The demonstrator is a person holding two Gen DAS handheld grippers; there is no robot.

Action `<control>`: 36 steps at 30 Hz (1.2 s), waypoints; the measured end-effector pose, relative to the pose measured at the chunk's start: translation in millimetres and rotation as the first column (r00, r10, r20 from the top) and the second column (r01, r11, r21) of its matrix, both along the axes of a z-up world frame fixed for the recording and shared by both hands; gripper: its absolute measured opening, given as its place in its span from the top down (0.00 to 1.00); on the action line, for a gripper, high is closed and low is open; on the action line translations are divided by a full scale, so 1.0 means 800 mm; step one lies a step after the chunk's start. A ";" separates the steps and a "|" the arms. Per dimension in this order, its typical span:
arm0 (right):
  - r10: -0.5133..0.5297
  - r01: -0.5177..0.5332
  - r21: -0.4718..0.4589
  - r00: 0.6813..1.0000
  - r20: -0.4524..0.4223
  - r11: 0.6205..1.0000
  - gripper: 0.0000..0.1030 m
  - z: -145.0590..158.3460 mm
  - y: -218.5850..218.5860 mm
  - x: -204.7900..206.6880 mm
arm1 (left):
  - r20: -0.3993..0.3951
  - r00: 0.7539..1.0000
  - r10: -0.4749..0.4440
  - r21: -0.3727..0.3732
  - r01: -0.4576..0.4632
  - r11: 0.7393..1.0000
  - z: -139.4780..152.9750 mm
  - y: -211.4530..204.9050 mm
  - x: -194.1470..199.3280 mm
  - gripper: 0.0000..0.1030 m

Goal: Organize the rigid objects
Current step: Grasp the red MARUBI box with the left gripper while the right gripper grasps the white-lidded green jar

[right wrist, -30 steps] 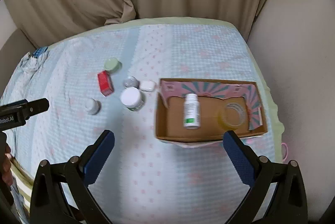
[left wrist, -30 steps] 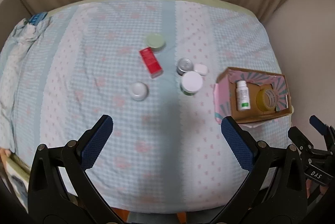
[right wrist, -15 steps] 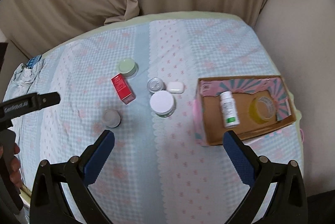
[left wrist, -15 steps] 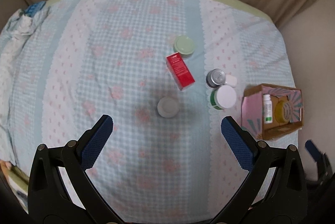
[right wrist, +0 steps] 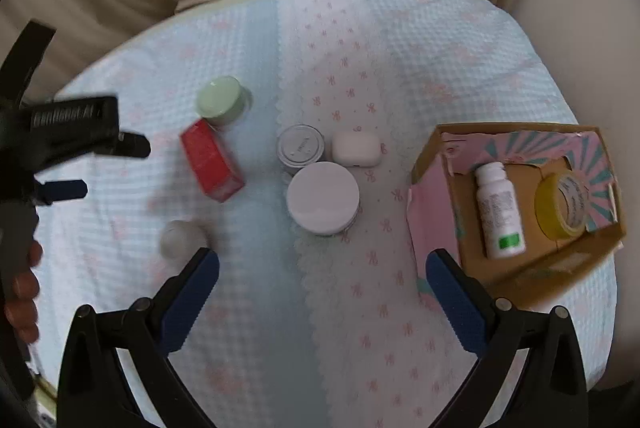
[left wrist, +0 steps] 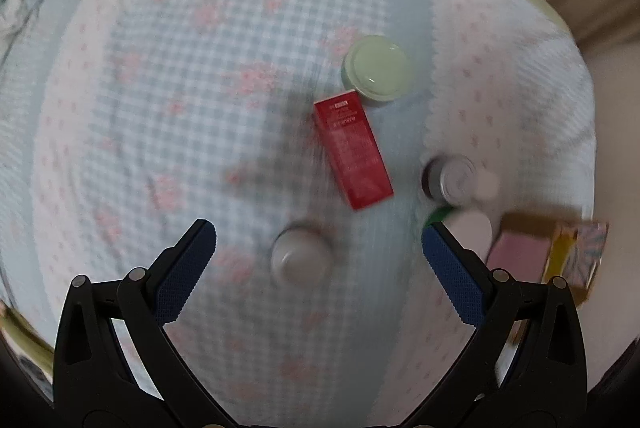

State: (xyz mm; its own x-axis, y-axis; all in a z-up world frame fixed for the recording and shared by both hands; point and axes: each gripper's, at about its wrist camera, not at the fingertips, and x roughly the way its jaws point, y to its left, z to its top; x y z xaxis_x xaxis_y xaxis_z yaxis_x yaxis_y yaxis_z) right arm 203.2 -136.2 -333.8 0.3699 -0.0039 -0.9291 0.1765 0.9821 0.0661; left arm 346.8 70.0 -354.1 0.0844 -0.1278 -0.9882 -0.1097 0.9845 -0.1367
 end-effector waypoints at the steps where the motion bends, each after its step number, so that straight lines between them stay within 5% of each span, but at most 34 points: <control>1: 0.007 -0.007 -0.011 1.000 -0.008 1.000 0.00 -0.013 0.001 0.007 | -0.011 1.000 0.009 -0.002 -0.009 1.000 -0.008 -0.001 0.005 0.00; 8: 0.032 -0.034 -0.041 0.998 -0.050 0.999 0.00 -0.083 0.001 0.043 | -0.100 0.992 0.072 0.009 -0.072 0.997 -0.089 -0.021 0.057 0.01; 18: 0.067 -0.071 -0.075 0.996 -0.058 0.995 0.07 -0.142 0.004 0.069 | -0.167 0.978 0.123 -0.002 -0.125 0.992 -0.152 -0.039 0.078 0.22; 25: 0.091 -0.095 -0.065 0.995 -0.051 0.993 0.29 -0.149 0.002 0.077 | -0.158 0.985 0.068 0.036 -0.063 0.997 -0.159 -0.062 0.081 0.43; 27: 0.116 -0.119 -0.062 0.992 -0.053 0.991 0.35 -0.149 0.008 0.081 | -0.151 0.987 0.051 0.018 -0.048 0.999 -0.158 -0.070 0.086 0.58; 36: 0.139 -0.143 -0.080 0.989 -0.049 0.987 0.35 -0.147 0.011 0.086 | -0.121 0.993 0.008 -0.004 -0.009 1.000 -0.149 -0.075 0.087 0.60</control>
State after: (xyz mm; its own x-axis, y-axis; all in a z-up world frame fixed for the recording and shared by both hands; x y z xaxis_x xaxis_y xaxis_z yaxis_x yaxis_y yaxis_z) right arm 271.9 -127.3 -451.2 0.3319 -0.0327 -0.9428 0.0370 0.9991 -0.0216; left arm 416.6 9.9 -473.4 -0.0343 -0.1325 -0.9906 -0.1339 0.9829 -0.1268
